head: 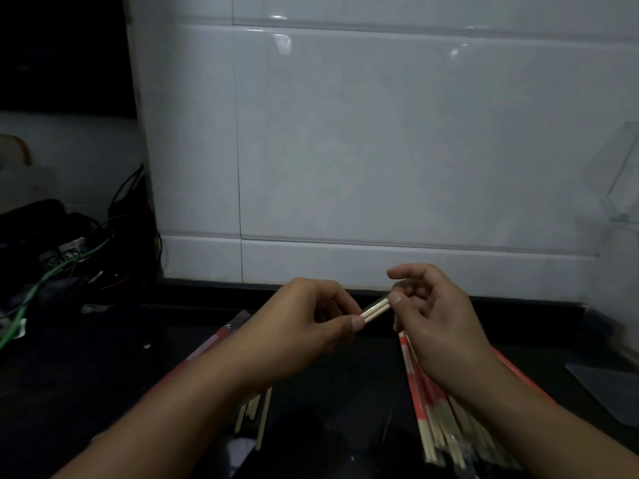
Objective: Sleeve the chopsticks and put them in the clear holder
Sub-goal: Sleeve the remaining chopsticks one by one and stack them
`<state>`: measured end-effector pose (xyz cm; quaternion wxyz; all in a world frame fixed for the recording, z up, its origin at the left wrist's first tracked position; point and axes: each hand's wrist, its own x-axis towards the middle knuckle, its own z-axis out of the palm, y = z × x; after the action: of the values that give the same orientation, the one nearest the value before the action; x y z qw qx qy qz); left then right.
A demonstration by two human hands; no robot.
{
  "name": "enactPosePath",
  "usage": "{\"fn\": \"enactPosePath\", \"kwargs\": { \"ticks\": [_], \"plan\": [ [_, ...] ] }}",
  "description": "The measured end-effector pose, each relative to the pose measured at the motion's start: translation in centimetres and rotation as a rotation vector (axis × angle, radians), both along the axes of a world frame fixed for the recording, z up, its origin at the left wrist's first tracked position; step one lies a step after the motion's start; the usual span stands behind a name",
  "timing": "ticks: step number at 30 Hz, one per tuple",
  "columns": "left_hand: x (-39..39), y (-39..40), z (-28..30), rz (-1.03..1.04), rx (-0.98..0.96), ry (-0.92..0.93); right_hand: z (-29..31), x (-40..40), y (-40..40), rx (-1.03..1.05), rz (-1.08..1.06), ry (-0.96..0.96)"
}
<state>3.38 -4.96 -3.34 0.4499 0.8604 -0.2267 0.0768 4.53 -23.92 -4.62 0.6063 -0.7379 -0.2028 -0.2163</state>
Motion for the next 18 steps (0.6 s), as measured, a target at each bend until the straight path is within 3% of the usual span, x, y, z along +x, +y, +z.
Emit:
{"fn": "enactPosePath", "kwargs": {
  "ticks": [5, 12, 18],
  "plan": [
    [0.0, 0.4, 0.3, -0.028, 0.023, 0.043, 0.4, 0.0, -0.4, 0.065, -0.055, -0.029],
    [0.2, 0.5, 0.1, -0.012, 0.012, 0.019, 0.9, -0.1, -0.8, 0.031, -0.022, 0.165],
    [0.2, 1.0, 0.5, -0.032, 0.037, 0.016, 1.1, -0.3, -0.7, 0.211, 0.038, 0.251]
  ]
}}
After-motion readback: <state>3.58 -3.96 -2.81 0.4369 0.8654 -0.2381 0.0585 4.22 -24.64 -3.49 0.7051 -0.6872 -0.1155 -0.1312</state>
